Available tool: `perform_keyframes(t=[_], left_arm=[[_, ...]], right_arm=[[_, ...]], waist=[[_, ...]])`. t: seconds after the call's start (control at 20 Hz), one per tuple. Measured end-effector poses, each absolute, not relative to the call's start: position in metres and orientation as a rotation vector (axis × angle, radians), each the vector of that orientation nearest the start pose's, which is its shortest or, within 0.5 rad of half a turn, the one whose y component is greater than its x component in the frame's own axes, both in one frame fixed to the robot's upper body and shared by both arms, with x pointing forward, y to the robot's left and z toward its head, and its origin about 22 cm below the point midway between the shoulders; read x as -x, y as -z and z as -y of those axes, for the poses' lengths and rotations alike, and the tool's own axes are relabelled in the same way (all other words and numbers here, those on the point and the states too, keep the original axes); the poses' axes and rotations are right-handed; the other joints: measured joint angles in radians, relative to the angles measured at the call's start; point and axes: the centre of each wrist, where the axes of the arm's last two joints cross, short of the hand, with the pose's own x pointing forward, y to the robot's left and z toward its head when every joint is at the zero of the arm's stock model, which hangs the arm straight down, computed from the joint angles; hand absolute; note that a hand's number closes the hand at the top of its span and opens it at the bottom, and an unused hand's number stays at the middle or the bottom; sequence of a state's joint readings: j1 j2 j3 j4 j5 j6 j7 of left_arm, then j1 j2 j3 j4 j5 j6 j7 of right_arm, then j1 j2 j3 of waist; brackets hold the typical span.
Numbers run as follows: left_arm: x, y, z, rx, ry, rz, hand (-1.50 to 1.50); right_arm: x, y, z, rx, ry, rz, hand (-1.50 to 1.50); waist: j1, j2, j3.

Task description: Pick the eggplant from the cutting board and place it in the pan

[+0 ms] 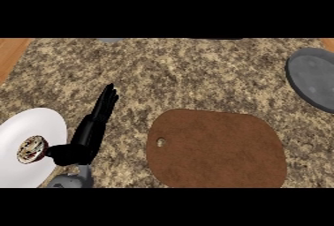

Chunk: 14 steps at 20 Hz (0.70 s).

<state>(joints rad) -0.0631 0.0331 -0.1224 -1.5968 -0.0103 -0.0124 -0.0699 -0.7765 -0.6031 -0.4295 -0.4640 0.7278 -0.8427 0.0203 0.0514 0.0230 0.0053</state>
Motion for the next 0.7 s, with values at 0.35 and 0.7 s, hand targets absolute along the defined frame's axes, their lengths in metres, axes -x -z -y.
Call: perform_keyframes(t=[0.35,0.7], left_arm=[[-0.254,-0.021,-0.190,0.128,0.186,1.724,0.00],[-0.260,-0.024,-0.187,0.130,0.193,1.730,0.00]], right_arm=[[-0.365,-0.078,0.464,1.399,-0.037,1.050,-1.50],[-0.368,-0.078,0.463,1.176,-0.037,1.096,-1.50]], waist=[[0.026,0.011,0.001],[0.032,0.017,0.004]])
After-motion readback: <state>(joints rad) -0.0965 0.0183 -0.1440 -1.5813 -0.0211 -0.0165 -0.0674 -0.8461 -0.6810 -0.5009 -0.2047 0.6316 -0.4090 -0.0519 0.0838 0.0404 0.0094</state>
